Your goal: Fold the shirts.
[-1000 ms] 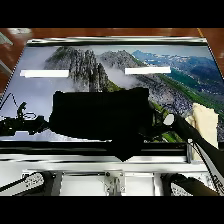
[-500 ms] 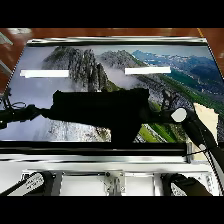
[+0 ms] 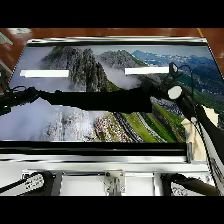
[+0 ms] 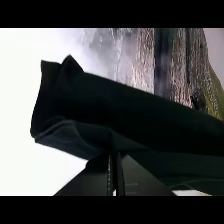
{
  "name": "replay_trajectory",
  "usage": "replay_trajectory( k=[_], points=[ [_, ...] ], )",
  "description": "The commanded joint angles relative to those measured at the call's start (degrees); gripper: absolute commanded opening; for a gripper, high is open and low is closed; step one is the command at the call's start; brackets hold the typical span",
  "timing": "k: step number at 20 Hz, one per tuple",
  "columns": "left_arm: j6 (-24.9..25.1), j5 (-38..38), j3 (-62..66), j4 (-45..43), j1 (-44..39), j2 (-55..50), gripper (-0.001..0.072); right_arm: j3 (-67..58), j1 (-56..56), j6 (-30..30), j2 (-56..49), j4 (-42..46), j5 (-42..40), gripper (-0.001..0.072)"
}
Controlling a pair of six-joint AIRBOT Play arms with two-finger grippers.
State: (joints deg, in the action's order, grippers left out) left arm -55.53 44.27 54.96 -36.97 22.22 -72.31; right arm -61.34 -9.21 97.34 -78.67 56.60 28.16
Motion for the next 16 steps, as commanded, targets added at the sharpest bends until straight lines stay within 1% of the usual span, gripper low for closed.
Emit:
replay_trajectory(
  k=[1, 5, 6, 7, 8, 9, 10, 11, 12, 13, 14, 16],
  points=[
    [-2.08, -2.19, 3.3, 0.13, -1.55, -5.84, 0.0045, -7.65, 0.55, 0.15, -8.7, -0.39, -2.01, 0.006],
    [-2.29, 2.03, 3.32, -0.07, -1.46, -10.91, 0.0046, -8.28, 1.64, 0.11, -14.34, -0.59, -1.79, 0.006],
    [-3.1, 3.26, 3.32, -0.09, -1.46, -11.93, 0.0047, -8.28, 1.62, 0.13, -15.34, -0.63, -1.62, 0.006],
    [-5.07, 3.96, 3.32, -0.09, -1.46, -12.85, 0.008, -8.28, 1.62, 0.15, -16.06, -0.68, -1.62, 0.0061],
    [-7.43, 4.0, 3.32, -0.07, -1.46, -13.44, 0.0241, -8.28, 1.62, 0.17, -16.52, -0.96, -1.64, 0.0061],
    [-8.83, 4.0, 3.32, -0.07, -1.46, -13.57, 0.0433, -8.28, 1.62, 0.17, -16.63, -1.11, -1.66, 0.0063],
    [-8.72, 4.31, 3.58, -0.07, -1.36, -13.4, 0.0475, -8.28, 1.64, 0.09, -16.55, -1.03, -1.97, 0.0162],
    [-8.63, 5.4, 4.44, -0.09, -0.94, -13.29, 0.0476, -8.35, 2.05, -0.5, -16.13, -1.07, -1.75, 0.045],
    [-8.63, 7.13, 5.81, -0.09, -0.28, -13.27, 0.0477, -8.41, 3.02, -3.34, -14.97, -0.52, -0.61, 0.0642],
    [-8.63, 9.53, 7.78, -0.09, 0.7, -13.27, 0.0476, -8.61, 4.48, -6.69, -13.57, 0.96, 1.49, 0.0642],
    [-8.63, 11.98, 9.75, -0.09, 1.77, -13.27, 0.0476, -9.18, 6.56, -8.11, -12.17, 4.09, 5.27, 0.0642],
    [-8.68, 17.31, 13.64, -0.09, 3.91, -13.27, 0.0476, -10.45, 11.47, -7.61, -10.75, 10.38, 15.43, 0.0642]
  ],
)
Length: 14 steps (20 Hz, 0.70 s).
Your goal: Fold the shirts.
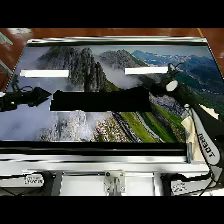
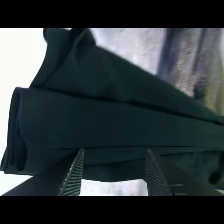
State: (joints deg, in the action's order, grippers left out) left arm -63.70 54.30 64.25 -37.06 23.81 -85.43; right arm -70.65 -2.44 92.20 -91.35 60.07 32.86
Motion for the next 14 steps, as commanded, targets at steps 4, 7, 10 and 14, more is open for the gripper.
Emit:
replay_trajectory(
  k=[4, 7, 10, 14],
  points=[
    [-0.48, 13.92, 6.88, 0.02, 3.78, 0.83, 0.0474, -1.11, 12.09, -1.64, -1.01, 1.44, 23.69, 0.0676],
    [-0.48, 16.5, 6.88, 0.04, 2.84, 2.34, 0.0473, -1.11, 11.32, -3.17, -5.22, -2.16, 25.64, 0.0676],
    [-0.48, 17.53, 6.88, 0.07, 1.49, 4.68, 0.0472, -1.11, 8.87, -5.55, -8.87, -8.76, 22.25, 0.0675],
    [-0.5, 17.4, 6.88, 0.57, -0.2, 6.69, 0.0473, -1.11, 5.99, -8.55, -11.89, -16.37, 18.6, 0.0673]
  ],
)
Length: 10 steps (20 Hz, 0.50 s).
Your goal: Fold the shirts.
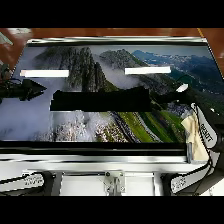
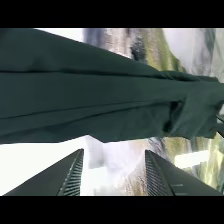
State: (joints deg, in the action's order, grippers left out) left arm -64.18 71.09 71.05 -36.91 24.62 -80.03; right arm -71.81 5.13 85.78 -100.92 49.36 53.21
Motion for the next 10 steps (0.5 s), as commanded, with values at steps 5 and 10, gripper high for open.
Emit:
replay_trajectory(
  k=[5, 10],
  points=[
    [0.0, -0.61, 0.09, 3.72, -4.83, 1.2, 0.0472, 0.02, -2.49, -2.47, -3.06, -10.19, -1.07, 0.0262],
    [-0.02, -7.91, -0.55, 3.72, -14.49, 0.44, 0.0355, 0.02, 0.7, -5.49, 3.78, -10.58, 5.55, 0.006]
  ],
)
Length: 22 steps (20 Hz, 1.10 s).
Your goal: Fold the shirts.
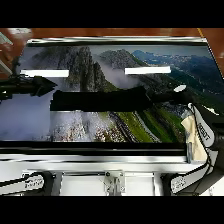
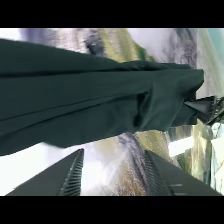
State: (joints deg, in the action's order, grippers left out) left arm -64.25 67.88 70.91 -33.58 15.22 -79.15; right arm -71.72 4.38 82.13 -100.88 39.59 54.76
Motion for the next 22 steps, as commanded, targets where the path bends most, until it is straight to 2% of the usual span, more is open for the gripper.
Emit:
replay_trajectory(
  k=[1, 2, 6, 12, 19, 22],
  points=[
    [0.04, -7.5, -1.11, 0.39, -8.11, -0.85, 0.0169, -0.07, 2.08, -1.79, 6.29, -0.35, 5.2, 0.0061],
    [0.07, -11.02, -2.14, 0.39, -11.78, -1.55, 0.0049, -0.07, 2.56, -1.6, 9.25, -0.02, 6.43, 0.006],
    [-0.13, -21.31, -3.39, 1.95, -27.02, -8.02, 0.0048, -0.07, 2.64, -0.26, 19.41, 0.5, 11.54, 0.0061],
    [0.07, -32.61, -3.37, 19.52, -41.66, -17.27, 0.0048, -0.07, 2.58, 3.52, 30.97, 1.73, 19.17, 0.0061],
    [0.09, -34.84, -3.37, 39.3, -51.8, -22.43, 0.0048, -0.04, 2.58, 9.55, 41.11, 7.85, 22.43, 0.0061],
    [0.11, -34.42, -3.37, 42.82, -53.7, -23.32, 0.0047, -0.04, 1.79, 10.19, 41.29, 8.9, 22.71, 0.0061]
  ],
)
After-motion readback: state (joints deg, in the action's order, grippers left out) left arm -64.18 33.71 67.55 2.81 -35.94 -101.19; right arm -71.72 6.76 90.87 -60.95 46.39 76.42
